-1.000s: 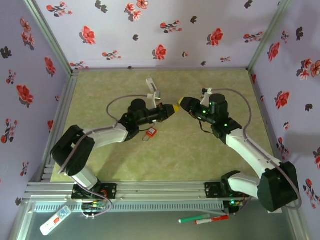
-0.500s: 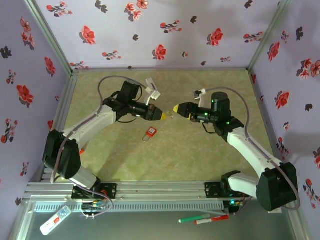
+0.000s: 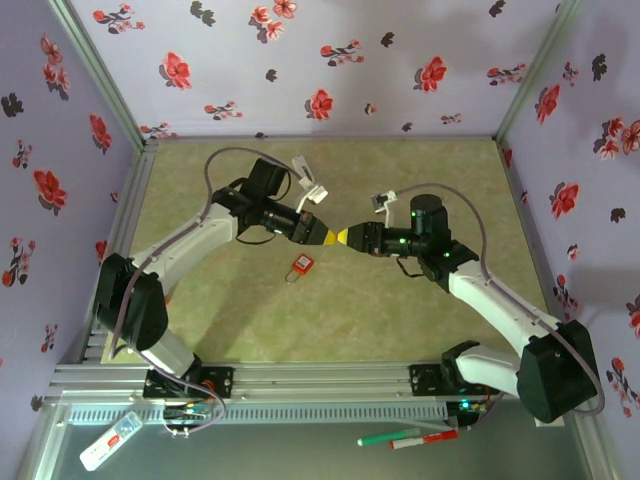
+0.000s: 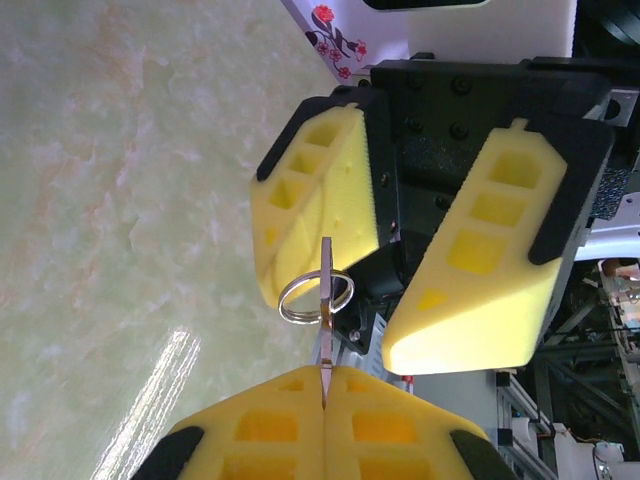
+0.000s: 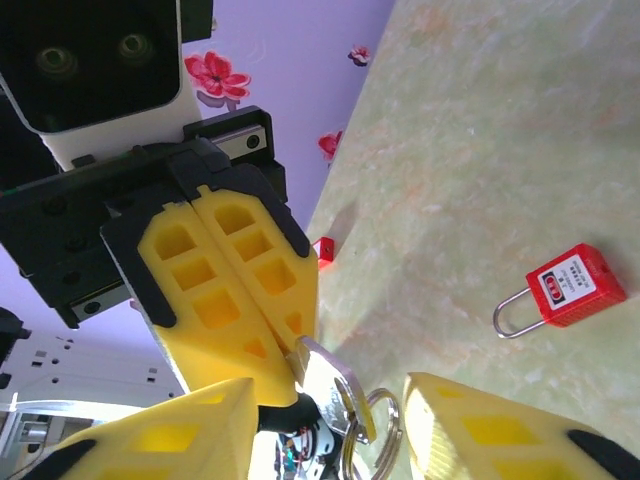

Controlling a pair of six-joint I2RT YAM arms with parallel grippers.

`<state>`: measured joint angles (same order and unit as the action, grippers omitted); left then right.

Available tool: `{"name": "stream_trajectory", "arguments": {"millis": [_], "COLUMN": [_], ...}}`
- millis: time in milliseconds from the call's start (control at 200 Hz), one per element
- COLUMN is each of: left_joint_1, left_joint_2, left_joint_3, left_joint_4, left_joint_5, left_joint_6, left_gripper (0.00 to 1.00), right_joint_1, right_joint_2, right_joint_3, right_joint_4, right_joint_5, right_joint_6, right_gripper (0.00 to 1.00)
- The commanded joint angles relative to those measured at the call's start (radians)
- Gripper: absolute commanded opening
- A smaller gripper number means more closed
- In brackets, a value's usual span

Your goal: Unlock with the key

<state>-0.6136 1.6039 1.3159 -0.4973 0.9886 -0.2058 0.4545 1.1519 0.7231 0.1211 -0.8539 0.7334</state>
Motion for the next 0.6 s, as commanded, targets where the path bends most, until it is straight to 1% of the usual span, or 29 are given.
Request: {"name": "stream_trajectory", "arguments": {"millis": [0, 165, 230, 350, 440, 525, 595], "left_joint_1": [-0.005, -0.008, -0.012, -0.017, -0.018, -0.018, -0.018], "left_joint_2": [0.02, 0.027, 0.028, 0.035, 0.043, 0.053, 0.062], "left_joint_3": [0.029, 0.036, 0.04, 0.047, 0.051, 0.061, 0.065], "left_joint_4": [-0.022, -0.028, -0.034, -0.05, -0.05, -0.07, -0.086], "left_joint_5": [0.031, 0.031, 0.03, 0.031, 0.033, 0.032, 0.036], "left_joint_6": [0.026, 0.035, 0.038, 0.048, 0.052, 0.068, 0.087], "left_gripper": [0.0, 0.0, 0.0, 0.0, 0.0, 0.0, 0.0], "right_joint_1": [0.012, 0.017, 0.018, 0.024, 0.027, 0.029, 0.029], "right_joint_2": [-0.019, -0.004, 0.002, 0.013, 0.013, 0.008, -0.004], "right_joint_3": [-0.019, -0.017, -0.017, -0.016, -0.017, -0.019, -0.02], "right_joint_4": [0.053, 0.055, 0.058, 0.072, 0.078, 0.072, 0.059], "right_joint_5": [-0.007, -0.007, -0.008, -0.017, -0.019, -0.022, -0.023], "right_joint_6": [0.003, 0.003, 0.004, 0.01, 0.009, 0.004, -0.008], "right_gripper": [0.37, 0.26, 0.24, 0.15, 0.1, 0.02, 0.0]}}
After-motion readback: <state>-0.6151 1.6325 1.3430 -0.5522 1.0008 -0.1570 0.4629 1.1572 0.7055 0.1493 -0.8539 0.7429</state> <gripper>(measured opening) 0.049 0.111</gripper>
